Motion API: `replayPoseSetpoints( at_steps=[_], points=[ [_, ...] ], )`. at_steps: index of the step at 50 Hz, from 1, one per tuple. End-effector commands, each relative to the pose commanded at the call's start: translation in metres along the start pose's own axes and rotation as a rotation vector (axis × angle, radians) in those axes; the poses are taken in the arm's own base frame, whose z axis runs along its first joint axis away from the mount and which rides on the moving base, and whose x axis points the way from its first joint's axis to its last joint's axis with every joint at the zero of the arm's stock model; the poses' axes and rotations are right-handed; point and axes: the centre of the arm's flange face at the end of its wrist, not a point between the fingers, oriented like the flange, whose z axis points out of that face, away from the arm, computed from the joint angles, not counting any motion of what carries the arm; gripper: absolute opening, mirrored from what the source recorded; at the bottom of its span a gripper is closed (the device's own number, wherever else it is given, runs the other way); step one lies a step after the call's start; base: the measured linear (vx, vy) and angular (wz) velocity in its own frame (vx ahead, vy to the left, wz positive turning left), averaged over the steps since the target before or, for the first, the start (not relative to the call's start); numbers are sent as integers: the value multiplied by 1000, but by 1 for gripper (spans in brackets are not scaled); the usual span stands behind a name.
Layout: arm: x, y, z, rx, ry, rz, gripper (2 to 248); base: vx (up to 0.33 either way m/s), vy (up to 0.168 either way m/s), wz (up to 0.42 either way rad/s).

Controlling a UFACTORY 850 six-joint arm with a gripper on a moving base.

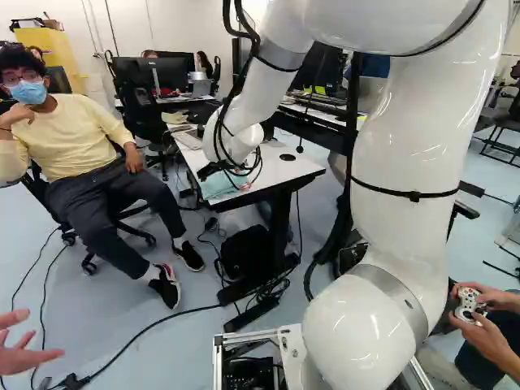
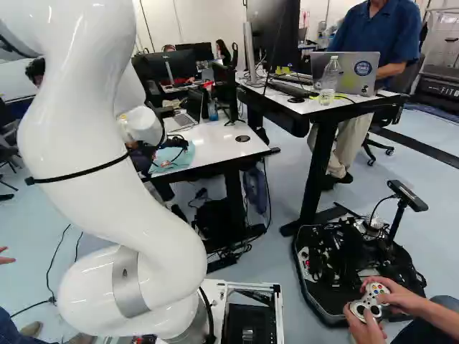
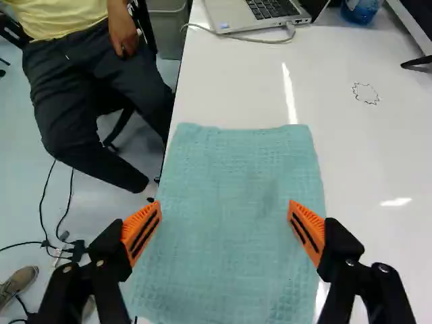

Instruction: Clean the table with the green towel

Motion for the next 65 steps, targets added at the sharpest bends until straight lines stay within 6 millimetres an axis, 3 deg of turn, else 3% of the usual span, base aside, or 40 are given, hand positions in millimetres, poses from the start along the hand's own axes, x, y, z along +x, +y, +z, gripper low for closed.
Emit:
replayPoseSetpoints(
  at_steps=[65],
  points=[
    [-1, 0, 0, 2, -10, -10, 247, 0, 0, 0]
  ],
)
